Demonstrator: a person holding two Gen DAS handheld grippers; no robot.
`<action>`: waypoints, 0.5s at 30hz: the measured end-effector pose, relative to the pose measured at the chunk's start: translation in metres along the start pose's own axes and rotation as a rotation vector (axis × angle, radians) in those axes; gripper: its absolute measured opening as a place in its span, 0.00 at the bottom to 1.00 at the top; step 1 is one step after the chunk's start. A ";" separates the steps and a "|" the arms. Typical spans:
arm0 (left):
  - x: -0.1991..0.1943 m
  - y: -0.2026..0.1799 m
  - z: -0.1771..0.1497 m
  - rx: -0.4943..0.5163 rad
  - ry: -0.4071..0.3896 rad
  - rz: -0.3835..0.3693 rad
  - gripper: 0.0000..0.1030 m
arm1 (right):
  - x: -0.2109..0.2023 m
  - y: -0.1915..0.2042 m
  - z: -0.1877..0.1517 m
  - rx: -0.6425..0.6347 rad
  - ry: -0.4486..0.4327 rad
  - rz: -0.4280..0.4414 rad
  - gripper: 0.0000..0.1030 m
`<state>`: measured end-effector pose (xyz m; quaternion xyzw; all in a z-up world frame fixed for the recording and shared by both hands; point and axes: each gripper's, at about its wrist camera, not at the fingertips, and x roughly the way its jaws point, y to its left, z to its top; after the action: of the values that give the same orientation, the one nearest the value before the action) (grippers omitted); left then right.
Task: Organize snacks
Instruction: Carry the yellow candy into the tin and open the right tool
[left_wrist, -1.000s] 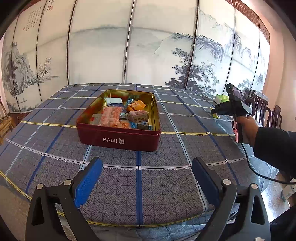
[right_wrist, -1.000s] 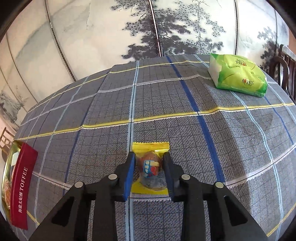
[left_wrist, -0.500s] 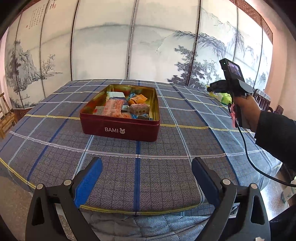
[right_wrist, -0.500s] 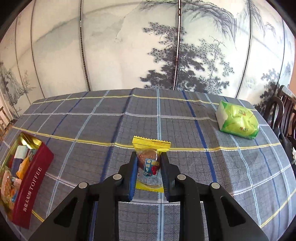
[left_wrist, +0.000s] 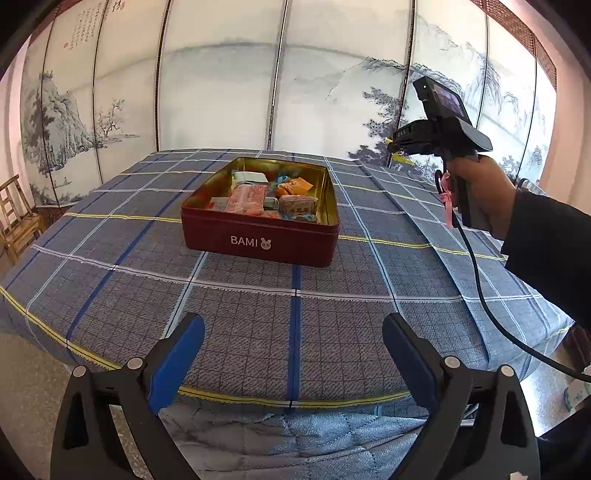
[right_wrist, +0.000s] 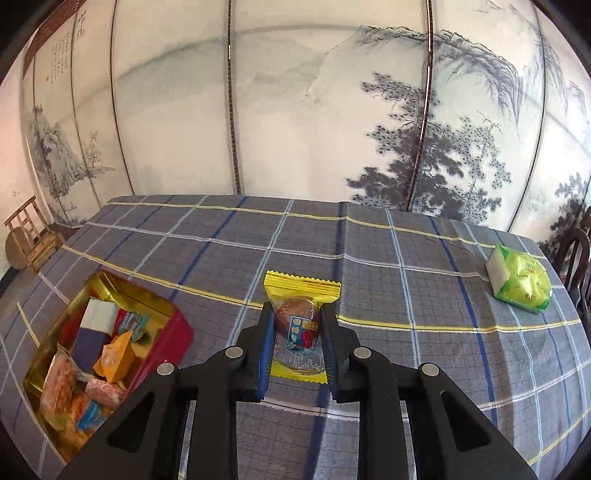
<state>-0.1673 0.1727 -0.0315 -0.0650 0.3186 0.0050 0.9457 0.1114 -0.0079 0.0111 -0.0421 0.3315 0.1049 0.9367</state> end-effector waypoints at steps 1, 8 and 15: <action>-0.001 0.001 -0.001 -0.004 0.002 0.002 0.92 | 0.000 0.005 0.001 -0.002 0.000 0.006 0.24; -0.003 0.008 -0.007 -0.031 0.007 0.015 0.92 | -0.002 0.040 0.001 -0.029 0.001 0.059 0.24; -0.007 0.015 -0.011 -0.049 -0.001 0.012 0.92 | -0.003 0.080 -0.003 -0.089 0.006 0.103 0.24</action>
<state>-0.1801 0.1866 -0.0377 -0.0860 0.3183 0.0184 0.9439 0.0895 0.0695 0.0098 -0.0668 0.3313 0.1674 0.9262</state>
